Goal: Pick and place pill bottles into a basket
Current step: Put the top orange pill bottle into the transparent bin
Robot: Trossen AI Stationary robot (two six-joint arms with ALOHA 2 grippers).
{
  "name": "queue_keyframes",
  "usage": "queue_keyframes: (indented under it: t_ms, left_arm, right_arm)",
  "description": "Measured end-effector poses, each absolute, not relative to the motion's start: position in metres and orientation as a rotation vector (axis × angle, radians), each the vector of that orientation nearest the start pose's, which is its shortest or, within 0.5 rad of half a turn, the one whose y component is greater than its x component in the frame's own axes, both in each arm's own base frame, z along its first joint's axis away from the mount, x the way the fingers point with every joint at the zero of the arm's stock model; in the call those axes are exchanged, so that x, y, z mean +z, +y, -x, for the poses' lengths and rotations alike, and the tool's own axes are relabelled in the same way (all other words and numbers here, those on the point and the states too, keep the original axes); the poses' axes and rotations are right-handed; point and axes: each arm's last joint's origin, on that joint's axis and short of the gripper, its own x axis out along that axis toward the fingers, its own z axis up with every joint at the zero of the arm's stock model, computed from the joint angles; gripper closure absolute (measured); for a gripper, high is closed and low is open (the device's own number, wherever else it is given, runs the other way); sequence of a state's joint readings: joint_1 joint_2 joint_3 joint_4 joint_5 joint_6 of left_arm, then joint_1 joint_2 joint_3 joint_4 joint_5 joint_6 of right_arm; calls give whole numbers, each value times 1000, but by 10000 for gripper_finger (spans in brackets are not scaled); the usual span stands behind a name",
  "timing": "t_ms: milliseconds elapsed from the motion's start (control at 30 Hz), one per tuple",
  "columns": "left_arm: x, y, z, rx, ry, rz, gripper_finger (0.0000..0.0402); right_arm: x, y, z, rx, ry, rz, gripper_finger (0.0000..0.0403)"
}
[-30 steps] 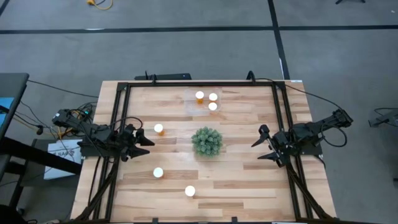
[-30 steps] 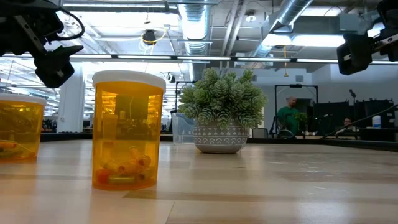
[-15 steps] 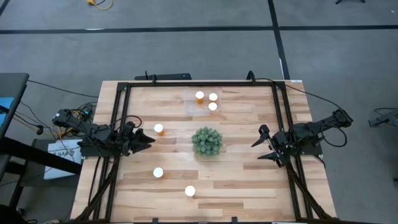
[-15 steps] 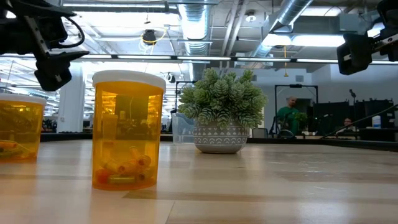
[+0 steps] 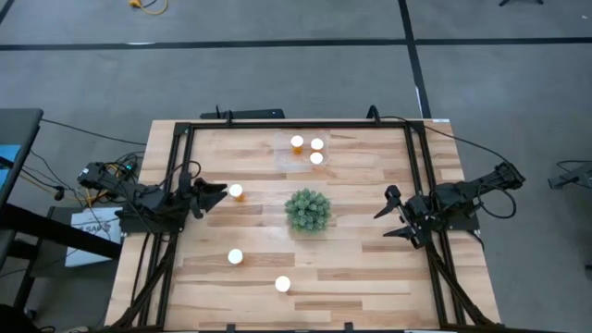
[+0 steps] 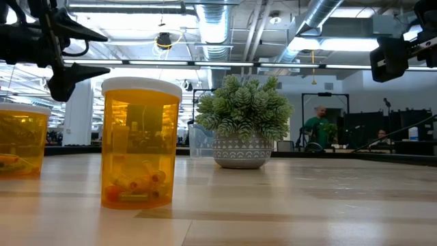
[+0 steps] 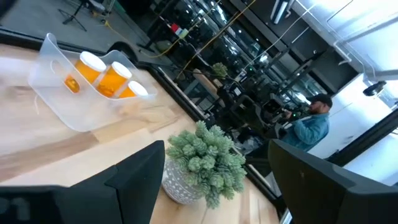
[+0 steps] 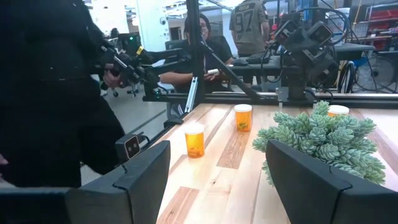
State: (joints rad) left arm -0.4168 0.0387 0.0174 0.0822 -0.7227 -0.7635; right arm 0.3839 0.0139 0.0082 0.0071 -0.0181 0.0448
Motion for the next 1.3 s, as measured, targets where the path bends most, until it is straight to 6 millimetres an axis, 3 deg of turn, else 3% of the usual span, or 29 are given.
queue_keyframes:
  t_ms: [333,600,800,967,1067,1167,1300]
  left_arm:
    - [179,-18,-90,302,-171,763,125]
    - [238,-8,-78,545,-156,483,125]
    - [264,-11,-88,669,33,284,125]
    - [264,-15,-120,755,253,190,125]
    - [252,-10,-138,806,462,198,125]
    - [236,-3,-148,845,644,241,125]
    - [227,0,-152,862,748,277,125]
  right_arm:
    - [166,37,-91,402,8,-44,143]
    - [166,37,-91,402,7,-44,143]
    - [166,37,-91,401,7,-44,143]
    - [166,37,-91,401,7,-44,143]
    - [166,37,-91,402,7,-45,143]
    - [166,37,-91,402,7,-44,143]
    - [166,37,-91,402,7,-45,143]
